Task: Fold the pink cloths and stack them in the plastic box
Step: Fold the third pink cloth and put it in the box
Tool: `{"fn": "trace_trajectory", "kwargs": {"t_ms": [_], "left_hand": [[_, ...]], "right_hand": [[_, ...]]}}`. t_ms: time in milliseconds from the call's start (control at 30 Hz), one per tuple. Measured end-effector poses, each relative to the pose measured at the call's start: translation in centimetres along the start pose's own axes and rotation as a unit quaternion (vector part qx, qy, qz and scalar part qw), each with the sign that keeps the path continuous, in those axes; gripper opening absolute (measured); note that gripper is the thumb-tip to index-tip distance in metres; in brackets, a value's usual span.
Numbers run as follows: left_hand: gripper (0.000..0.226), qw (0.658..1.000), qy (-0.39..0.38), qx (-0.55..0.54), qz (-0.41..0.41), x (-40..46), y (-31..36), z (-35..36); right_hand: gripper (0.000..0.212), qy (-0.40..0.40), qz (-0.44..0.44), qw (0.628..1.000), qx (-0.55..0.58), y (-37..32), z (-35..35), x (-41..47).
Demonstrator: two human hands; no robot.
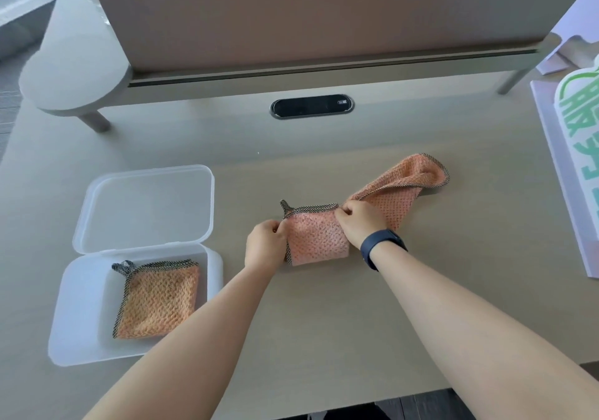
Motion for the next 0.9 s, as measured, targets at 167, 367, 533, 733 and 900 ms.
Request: {"fn": "trace_trajectory", "kwargs": {"t_ms": [167, 367, 533, 733, 900], "left_hand": [[0.045, 0.999, 0.020, 0.041, -0.005, 0.5, 0.0, -0.1], [0.041, 0.997, 0.056, 0.059, -0.015, -0.1, 0.4, -0.3], [0.033, 0.993, 0.069, 0.093, 0.018, -1.6, 0.6, -0.2], [0.035, 0.991, 0.054, 0.123, 0.008, -1.8, 0.4, 0.6], [0.018, 0.990, 0.043, 0.135, -0.004, -1.3, 0.6, 0.9]], "right_hand": [[0.033, 0.016, 0.009, 1.000, -0.023, -0.1, 0.6, 0.4], [0.033, 0.037, 0.035, 0.999, 0.008, 0.2, 0.4, -0.1], [0.038, 0.053, 0.031, 0.998, 0.017, 0.8, 0.3, -2.3], [0.028, 0.018, 0.026, 0.999, -0.029, 0.7, 1.2, -3.2], [0.024, 0.021, 0.015, 0.999, -0.039, 0.4, 1.4, -3.1]]}}
Point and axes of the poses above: each hand's wrist, its own x-axis towards the middle knuckle, its own z-axis out of the palm, y = z × x, the point moved 4 cm from there along x, towards the middle knuckle, and after that the axes turned 9 degrees about -x, right-handed, at the moved point
